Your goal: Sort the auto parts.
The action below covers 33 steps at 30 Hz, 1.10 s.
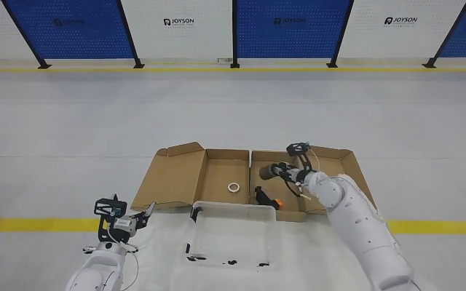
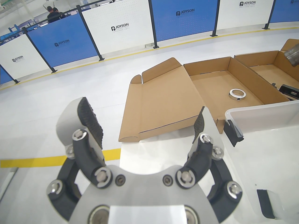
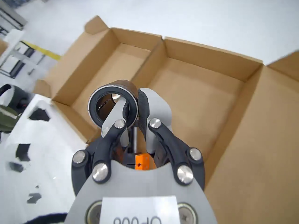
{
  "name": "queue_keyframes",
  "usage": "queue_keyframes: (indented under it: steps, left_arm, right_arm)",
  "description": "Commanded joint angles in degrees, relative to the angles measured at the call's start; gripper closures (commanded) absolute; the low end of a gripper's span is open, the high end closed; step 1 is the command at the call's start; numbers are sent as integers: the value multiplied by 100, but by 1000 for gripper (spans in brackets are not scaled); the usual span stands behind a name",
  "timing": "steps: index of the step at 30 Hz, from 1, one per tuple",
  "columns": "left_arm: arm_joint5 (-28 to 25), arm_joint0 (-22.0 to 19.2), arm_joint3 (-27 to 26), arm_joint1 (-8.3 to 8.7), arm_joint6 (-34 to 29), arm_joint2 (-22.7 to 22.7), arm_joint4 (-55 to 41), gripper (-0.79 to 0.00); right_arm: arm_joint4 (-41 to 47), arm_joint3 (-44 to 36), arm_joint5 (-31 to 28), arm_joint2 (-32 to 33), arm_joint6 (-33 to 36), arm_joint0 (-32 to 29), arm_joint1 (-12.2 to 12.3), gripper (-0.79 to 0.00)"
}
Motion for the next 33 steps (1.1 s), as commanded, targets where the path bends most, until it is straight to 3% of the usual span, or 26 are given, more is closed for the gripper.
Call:
queue_keyframes:
  steps: [1, 11, 12, 17, 21, 23, 24, 28, 33]
  left_arm:
    - [0, 0, 0, 0, 0, 0, 0, -785]
    - [0, 0, 0, 0, 0, 0, 0, -785]
    - [0, 0, 0, 0, 0, 0, 0, -785]
    - [0, 0, 0, 0, 0, 0, 0, -785]
    - [0, 0, 0, 0, 0, 0, 0, -785]
    - [0, 0, 0, 0, 0, 0, 0, -785]
    - [0, 0, 0, 0, 0, 0, 0, -785]
    - [0, 0, 0, 0, 0, 0, 0, -785]
    - [0, 0, 0, 0, 0, 0, 0, -785]
  right_arm:
    - [-111, 353, 376, -198, 67, 212, -92, 0]
    - [-97, 1228, 467, -565, 44, 688, -358, -22]
    - [-101, 1288, 490, -591, 51, 720, -379, -71]
    - [-119, 1539, 592, -692, 82, 857, -473, -175]
    - [-94, 1667, 566, -726, 35, 925, -525, -376]
    - [-9, 1642, 252, -691, -126, 919, -524, -739]
    - [16, 1618, 76, -666, -223, 907, -511, -785]
    - [82, 1249, -1022, -467, -814, 698, -366, -785]
    - [-185, 306, -1949, -109, -1494, 129, -73, -785]
